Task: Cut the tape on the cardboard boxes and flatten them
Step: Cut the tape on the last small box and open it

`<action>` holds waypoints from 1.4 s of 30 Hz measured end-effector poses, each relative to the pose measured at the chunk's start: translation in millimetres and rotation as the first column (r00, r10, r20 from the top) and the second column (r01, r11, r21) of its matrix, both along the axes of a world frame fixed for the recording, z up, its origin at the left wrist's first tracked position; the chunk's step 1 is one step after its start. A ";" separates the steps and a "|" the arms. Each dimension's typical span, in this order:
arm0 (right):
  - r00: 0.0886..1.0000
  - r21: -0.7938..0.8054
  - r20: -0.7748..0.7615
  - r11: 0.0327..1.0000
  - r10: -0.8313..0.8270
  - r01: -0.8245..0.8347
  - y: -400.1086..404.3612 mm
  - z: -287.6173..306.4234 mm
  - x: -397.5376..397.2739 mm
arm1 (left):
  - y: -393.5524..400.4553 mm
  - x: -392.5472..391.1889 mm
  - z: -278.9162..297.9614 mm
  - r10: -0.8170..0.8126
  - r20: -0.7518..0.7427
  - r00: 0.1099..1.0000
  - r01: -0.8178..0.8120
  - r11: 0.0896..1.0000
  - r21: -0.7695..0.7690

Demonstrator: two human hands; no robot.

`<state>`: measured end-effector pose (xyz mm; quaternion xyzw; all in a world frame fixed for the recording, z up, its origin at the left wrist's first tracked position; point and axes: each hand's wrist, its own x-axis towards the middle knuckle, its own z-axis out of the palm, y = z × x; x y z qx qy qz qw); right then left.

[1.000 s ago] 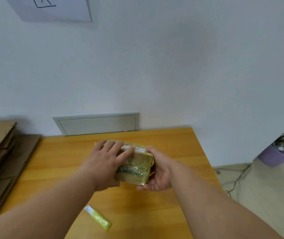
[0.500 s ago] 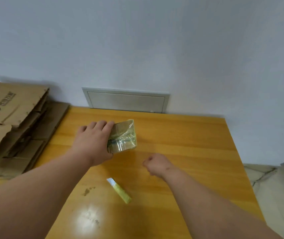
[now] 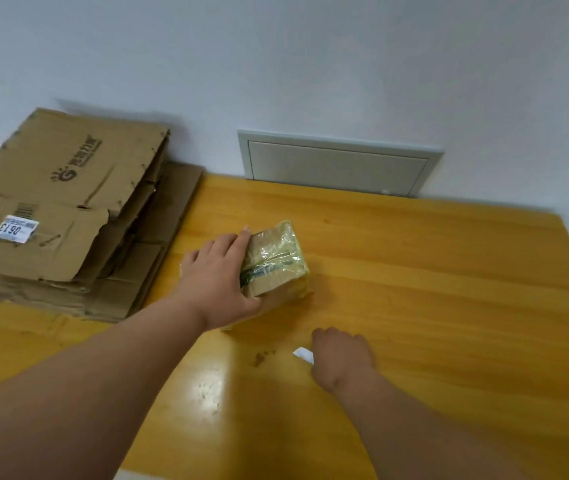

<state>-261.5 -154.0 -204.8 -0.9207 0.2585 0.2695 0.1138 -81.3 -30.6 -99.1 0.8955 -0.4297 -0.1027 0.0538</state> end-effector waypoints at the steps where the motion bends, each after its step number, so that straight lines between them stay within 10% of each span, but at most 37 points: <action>1: 1.000 -0.009 0.001 1.000 -0.014 0.014 1.1 -0.3 0.4 | 0.2 1.4 -0.9 -0.013 -0.003 1.000 0.013 1.000 -0.004; 9: 0.893 0.283 0.022 0.859 -0.450 0.426 -28.4 9.7 -7.5 | -7.2 5.9 -7.7 -0.108 -0.008 0.994 0.108 0.993 0.037; 19: 0.217 0.732 0.207 0.299 -0.954 0.612 -99.0 44.4 -59.3 | -58.1 -45.1 -8.9 -0.212 -0.027 0.977 0.213 0.977 0.032; 30: 0.462 0.806 0.206 0.417 -0.863 0.420 -140.7 72.8 -113.7 | -131.3 -119.3 -11.3 -0.253 -0.041 0.967 0.256 0.960 0.112; 42: 0.452 0.783 0.329 0.507 -0.829 0.361 -158.1 68.2 -117.5 | -143.4 -143.8 -23.2 -0.197 0.068 0.978 0.189 0.976 0.109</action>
